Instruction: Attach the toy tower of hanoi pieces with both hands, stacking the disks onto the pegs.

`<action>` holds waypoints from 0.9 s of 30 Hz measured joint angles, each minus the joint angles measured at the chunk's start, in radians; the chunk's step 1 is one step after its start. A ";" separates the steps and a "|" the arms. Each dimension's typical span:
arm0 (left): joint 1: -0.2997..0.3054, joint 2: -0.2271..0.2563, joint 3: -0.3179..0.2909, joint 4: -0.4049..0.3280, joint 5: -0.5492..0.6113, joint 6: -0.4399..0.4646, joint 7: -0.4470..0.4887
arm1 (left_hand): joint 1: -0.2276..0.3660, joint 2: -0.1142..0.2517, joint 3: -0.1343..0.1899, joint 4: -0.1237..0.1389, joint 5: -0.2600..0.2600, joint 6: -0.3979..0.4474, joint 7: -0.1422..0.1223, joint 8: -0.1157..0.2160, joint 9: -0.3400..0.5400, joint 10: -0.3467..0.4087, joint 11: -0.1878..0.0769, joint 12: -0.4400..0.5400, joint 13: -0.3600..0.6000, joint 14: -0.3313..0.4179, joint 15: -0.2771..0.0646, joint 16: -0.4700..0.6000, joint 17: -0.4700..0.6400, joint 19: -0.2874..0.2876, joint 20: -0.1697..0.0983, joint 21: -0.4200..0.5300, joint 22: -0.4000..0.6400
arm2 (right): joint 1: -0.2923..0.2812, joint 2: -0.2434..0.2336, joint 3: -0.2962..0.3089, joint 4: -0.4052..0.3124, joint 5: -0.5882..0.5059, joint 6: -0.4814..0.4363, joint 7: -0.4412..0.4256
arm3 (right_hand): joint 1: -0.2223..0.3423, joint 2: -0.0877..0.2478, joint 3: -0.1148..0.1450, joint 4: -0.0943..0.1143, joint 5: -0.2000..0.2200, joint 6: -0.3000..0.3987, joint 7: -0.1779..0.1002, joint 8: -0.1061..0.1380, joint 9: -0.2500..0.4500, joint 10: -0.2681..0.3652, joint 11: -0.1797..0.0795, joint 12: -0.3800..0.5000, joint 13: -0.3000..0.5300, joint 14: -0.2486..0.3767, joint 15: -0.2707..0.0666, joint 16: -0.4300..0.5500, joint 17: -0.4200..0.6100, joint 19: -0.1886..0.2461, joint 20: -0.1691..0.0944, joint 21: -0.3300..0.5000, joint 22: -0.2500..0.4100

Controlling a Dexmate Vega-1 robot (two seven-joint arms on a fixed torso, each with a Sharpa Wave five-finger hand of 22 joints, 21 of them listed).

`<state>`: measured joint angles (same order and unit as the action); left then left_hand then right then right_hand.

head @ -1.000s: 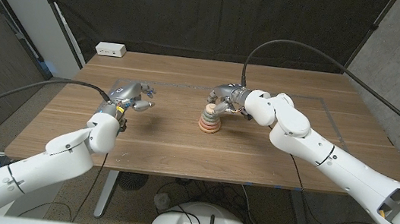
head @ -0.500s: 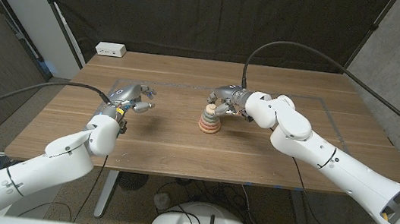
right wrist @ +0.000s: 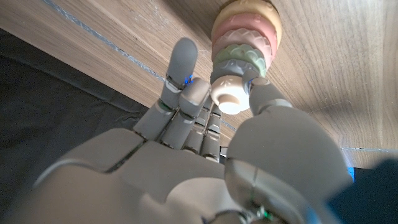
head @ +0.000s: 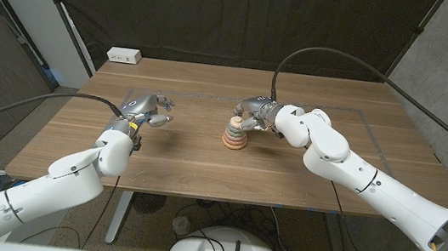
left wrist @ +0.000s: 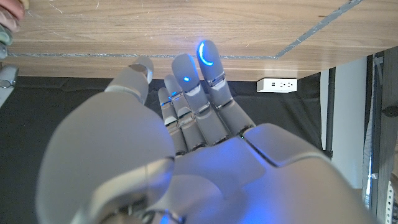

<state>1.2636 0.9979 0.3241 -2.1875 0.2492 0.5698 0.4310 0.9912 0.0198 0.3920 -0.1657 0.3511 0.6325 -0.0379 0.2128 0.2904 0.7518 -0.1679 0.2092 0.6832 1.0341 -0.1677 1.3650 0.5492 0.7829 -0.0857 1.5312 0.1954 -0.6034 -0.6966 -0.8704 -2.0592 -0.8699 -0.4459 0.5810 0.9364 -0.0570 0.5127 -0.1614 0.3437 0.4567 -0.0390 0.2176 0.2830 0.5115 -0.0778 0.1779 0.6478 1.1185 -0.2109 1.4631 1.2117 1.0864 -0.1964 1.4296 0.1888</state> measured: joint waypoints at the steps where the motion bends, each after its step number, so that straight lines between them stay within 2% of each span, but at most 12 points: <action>1: 0.000 0.000 0.000 0.000 0.000 0.000 0.000 | 0.000 0.000 0.000 0.000 0.000 0.000 0.000 0.000 0.000 0.000 0.000 0.000 0.000 0.000 0.000 0.000 0.000 0.000 0.000 0.000 0.000 | -0.001 0.000 0.001 -0.001 -0.001 -0.001 0.000 | 0.001 -0.001 0.000 0.000 0.000 0.000 0.000 0.000 0.000 -0.003 0.003 0.000 -0.001 0.000 0.000 0.000 0.003 0.000 0.000 0.000 0.000; 13: 0.000 0.000 -0.002 -0.002 -0.001 -0.003 -0.001 | 0.000 0.000 0.000 0.000 0.000 0.000 0.000 0.000 0.000 0.000 0.000 0.000 0.000 0.000 0.000 0.000 -0.001 0.000 0.000 0.000 0.000 | -0.040 -0.014 0.031 -0.041 -0.027 -0.027 0.002 | -0.001 -0.002 -0.005 0.005 -0.007 0.005 -0.004 0.001 0.000 -0.011 0.000 0.004 -0.012 0.000 0.000 0.000 0.006 0.000 0.000 0.000 0.000; 14: 0.000 0.000 -0.002 -0.002 -0.001 -0.003 -0.001 | 0.000 0.000 0.000 0.000 0.000 0.000 0.000 0.000 0.000 0.000 0.000 0.000 0.000 0.000 0.000 0.000 -0.002 0.000 0.000 0.000 0.000 | -0.051 -0.021 0.042 -0.051 -0.028 -0.033 -0.001 | -0.010 -0.012 -0.005 0.005 -0.007 0.011 -0.004 0.004 0.000 -0.008 -0.003 0.007 -0.013 0.000 0.000 0.000 0.006 0.000 0.000 0.000 0.000; 21: -0.014 -0.012 0.009 -0.004 0.003 -0.002 -0.005 | 0.000 0.000 0.000 0.000 0.000 0.000 0.000 0.000 0.000 0.000 0.000 0.000 0.000 0.000 0.000 0.000 -0.001 0.000 0.000 0.000 0.000 | -0.105 -0.048 0.089 -0.095 -0.021 -0.068 -0.035 | -0.010 -0.011 -0.005 0.005 -0.011 0.046 -0.009 0.021 0.003 0.031 -0.020 0.019 -0.020 0.004 -0.004 0.000 0.003 0.000 0.000 0.000 0.000; 24: -0.016 -0.016 0.015 -0.010 0.008 0.008 -0.005 | 0.000 0.000 0.000 0.000 0.000 0.000 0.000 0.000 0.000 0.000 0.000 0.000 0.000 0.000 0.000 0.000 -0.001 0.000 0.000 0.000 0.000 | -0.135 -0.062 0.114 -0.115 -0.013 -0.089 -0.058 | 0.005 0.004 -0.005 0.005 -0.011 0.072 -0.009 0.038 0.011 0.062 -0.022 0.026 -0.026 0.015 -0.007 0.000 0.006 0.000 0.000 0.000 0.000; 27: -0.020 -0.020 0.020 -0.015 0.016 0.022 -0.005 | 0.000 0.000 0.000 0.000 0.000 0.000 0.000 0.000 0.000 0.000 0.000 0.000 0.000 0.000 0.000 0.000 -0.003 0.000 0.000 0.000 0.000 | -0.169 -0.078 0.143 -0.135 -0.002 -0.113 -0.088 | 0.002 0.019 0.001 0.000 -0.011 0.079 -0.014 0.042 0.018 0.079 -0.031 0.034 -0.027 0.022 -0.007 0.000 0.009 0.000 0.000 0.000 0.002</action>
<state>1.2437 0.9776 0.3446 -2.2026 0.2654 0.5919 0.4262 0.9910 0.0197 0.3920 -0.1657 0.3511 0.6325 -0.0379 0.2128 0.2902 0.7519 -0.1679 0.2092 0.6831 1.0341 -0.1678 1.3650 0.5466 0.7829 -0.0857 1.5309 0.1955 -0.7728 -0.7744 -0.7274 -2.1945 -0.8719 -0.5587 0.4931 0.9385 -0.0377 0.5133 -0.1613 0.3326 0.5360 -0.0534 0.2595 0.3011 0.5902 -0.1093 0.2117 0.6206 1.1405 -0.2182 1.4632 1.2203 1.0866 -0.1964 1.4297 0.1911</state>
